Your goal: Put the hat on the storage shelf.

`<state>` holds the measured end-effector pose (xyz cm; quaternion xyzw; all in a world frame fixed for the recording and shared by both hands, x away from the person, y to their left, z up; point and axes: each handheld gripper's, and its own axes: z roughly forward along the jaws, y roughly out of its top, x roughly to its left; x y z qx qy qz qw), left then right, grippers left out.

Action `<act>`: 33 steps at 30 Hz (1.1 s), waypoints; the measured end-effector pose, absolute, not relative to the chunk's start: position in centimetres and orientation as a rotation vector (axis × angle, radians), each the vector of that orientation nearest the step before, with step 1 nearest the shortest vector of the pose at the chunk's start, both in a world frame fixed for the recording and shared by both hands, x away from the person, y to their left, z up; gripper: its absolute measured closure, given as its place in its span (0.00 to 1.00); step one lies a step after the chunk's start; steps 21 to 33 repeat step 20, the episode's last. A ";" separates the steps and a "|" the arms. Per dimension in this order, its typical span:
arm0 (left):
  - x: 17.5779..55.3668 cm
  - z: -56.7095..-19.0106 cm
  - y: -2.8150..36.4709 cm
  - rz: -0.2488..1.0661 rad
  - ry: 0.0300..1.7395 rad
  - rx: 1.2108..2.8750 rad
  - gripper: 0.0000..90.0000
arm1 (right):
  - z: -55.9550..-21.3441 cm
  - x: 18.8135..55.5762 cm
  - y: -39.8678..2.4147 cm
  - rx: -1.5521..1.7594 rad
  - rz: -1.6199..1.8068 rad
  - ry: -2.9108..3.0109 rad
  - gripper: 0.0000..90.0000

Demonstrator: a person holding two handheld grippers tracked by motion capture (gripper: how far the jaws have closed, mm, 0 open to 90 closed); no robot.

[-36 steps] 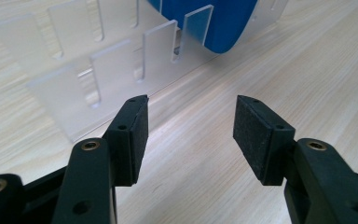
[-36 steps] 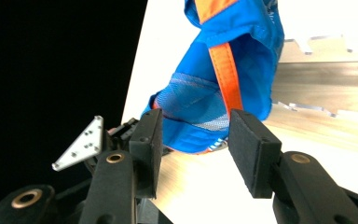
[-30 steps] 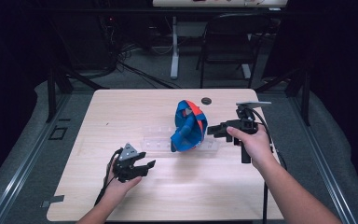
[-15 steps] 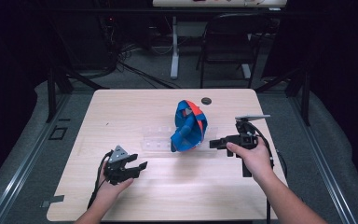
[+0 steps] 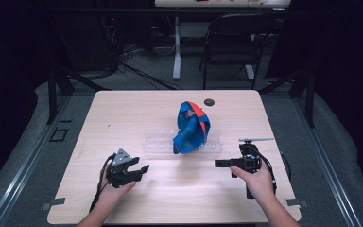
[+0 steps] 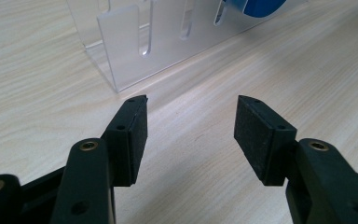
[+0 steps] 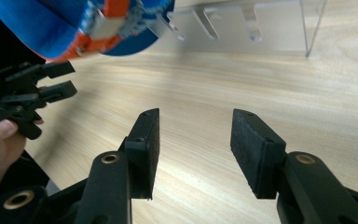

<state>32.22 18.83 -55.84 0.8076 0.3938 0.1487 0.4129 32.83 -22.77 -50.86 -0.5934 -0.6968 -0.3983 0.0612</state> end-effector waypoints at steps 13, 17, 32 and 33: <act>32.1 -56.2 18.3 0.368 0.976 2.056 0.50 | -55.2 29.3 -23.1 -1.874 -1.328 -2.287 0.52; 32.1 -56.3 18.1 0.365 0.965 2.059 0.50 | -56.0 28.6 -23.5 -1.872 -1.413 -2.289 0.52; 32.0 -56.3 17.7 0.363 0.956 2.059 0.51 | -56.0 28.3 -23.9 -1.863 -1.440 -2.295 0.53; 32.0 -56.3 17.7 0.363 0.956 2.059 0.51 | -56.0 28.3 -23.9 -1.863 -1.440 -2.295 0.53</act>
